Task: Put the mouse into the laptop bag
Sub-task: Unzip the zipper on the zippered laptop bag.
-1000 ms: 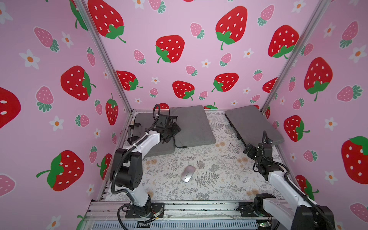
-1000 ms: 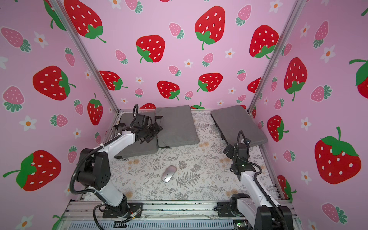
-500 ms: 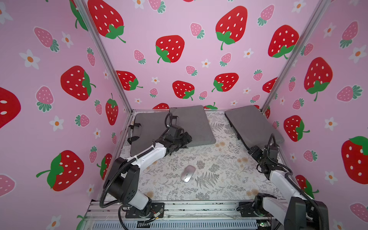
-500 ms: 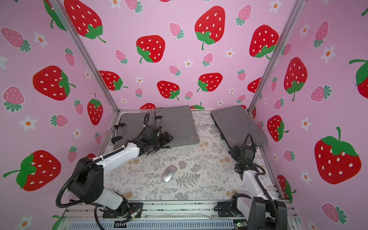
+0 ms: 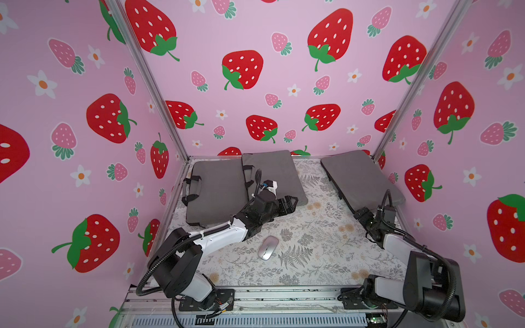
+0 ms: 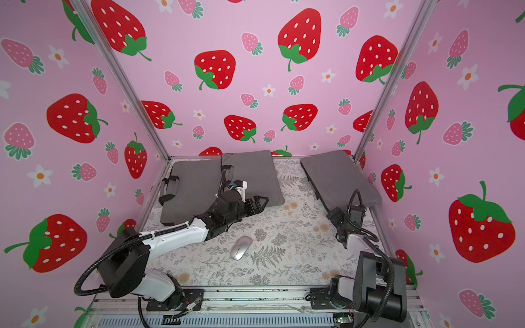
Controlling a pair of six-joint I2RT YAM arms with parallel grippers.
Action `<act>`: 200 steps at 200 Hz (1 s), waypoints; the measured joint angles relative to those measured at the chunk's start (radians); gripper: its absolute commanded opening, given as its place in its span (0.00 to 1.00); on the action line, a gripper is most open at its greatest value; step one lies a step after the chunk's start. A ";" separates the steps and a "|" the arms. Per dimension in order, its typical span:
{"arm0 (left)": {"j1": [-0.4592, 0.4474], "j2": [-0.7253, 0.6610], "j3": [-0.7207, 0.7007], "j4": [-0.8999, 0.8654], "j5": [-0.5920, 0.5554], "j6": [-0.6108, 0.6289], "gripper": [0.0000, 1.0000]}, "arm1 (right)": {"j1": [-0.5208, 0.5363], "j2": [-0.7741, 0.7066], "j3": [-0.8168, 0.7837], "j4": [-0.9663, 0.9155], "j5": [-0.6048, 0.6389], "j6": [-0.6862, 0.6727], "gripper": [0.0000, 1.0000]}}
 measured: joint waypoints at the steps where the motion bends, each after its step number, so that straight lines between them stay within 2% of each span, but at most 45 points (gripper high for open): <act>1: 0.000 0.001 0.000 0.000 0.000 0.000 0.86 | 0.000 0.003 0.002 0.001 -0.001 0.000 0.89; 88: 0.023 0.152 0.050 0.047 0.069 0.006 0.85 | -0.003 0.197 0.140 0.057 -0.033 0.015 0.80; 123: 0.051 0.161 0.075 0.036 0.101 0.002 0.85 | -0.007 0.272 0.177 0.080 -0.064 0.039 0.78; 143: 0.061 0.161 0.075 0.033 0.105 -0.001 0.85 | -0.007 0.316 0.211 0.097 -0.085 0.060 0.73; 173: 0.061 0.161 0.073 0.043 0.114 -0.020 0.85 | -0.010 0.338 0.214 0.137 -0.110 0.077 0.73; 179: 0.061 0.163 0.071 0.053 0.120 -0.027 0.85 | -0.011 0.335 0.207 0.146 -0.112 0.077 0.64; 191: 0.061 0.169 0.064 0.080 0.127 -0.042 0.84 | -0.013 0.332 0.198 0.146 -0.113 0.079 0.26; 200: 0.061 0.175 0.055 0.098 0.131 -0.055 0.84 | -0.013 0.332 0.189 0.144 -0.121 0.078 0.11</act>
